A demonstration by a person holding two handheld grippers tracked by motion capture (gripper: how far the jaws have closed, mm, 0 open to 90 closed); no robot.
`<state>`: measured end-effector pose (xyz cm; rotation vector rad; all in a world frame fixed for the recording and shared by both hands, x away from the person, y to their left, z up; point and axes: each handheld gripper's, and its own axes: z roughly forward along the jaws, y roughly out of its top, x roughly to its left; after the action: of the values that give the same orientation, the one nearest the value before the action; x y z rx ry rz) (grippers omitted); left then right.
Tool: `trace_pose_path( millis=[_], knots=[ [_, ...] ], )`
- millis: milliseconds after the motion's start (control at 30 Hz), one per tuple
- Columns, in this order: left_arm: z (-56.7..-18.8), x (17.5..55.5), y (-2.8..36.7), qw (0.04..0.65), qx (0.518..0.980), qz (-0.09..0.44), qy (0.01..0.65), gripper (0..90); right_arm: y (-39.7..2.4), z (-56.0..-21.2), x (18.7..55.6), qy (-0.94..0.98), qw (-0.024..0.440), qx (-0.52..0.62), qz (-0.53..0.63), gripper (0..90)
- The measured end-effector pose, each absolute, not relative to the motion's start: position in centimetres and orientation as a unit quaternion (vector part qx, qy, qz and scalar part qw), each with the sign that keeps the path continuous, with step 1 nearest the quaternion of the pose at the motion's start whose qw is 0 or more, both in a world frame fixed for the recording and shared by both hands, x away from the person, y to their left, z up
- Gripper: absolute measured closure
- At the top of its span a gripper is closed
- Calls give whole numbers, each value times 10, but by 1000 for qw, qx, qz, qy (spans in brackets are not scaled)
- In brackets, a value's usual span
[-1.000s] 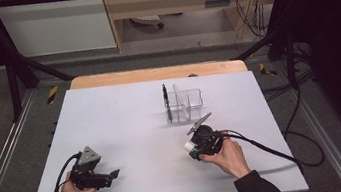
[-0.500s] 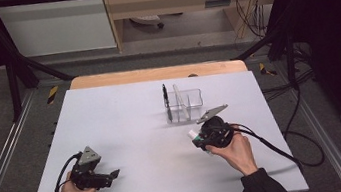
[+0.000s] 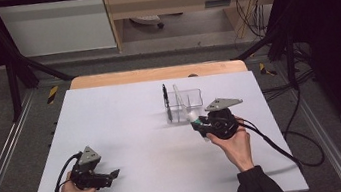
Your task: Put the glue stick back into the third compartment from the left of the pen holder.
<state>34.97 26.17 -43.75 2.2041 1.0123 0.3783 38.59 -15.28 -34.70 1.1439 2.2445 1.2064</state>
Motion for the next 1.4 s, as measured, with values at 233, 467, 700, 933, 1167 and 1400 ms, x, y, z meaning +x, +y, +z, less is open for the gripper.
trace_pose_path(
  millis=[233, 467, 700, 933, 1167, 1400],
  knots=[
    [-438, 350, 262, 336, 846, 145, 388, 125, -159, -340, 398, 754, 189, 419, 469, 662],
    [-438, 350, 262, 336, 845, 145, 389, 125, -162, -334, 409, 724, 215, 426, 498, 662],
    [-439, 350, 262, 336, 846, 144, 389, 125, -162, -331, 421, 704, 232, 430, 516, 662],
    [-439, 351, 262, 336, 846, 144, 389, 125, -161, -329, 434, 682, 259, 434, 529, 662],
    [-439, 351, 263, 336, 845, 144, 390, 125, -161, -327, 449, 669, 274, 442, 531, 662],
    [-439, 351, 263, 336, 845, 143, 390, 125, -160, -332, 466, 663, 278, 441, 537, 662]
  ],
)
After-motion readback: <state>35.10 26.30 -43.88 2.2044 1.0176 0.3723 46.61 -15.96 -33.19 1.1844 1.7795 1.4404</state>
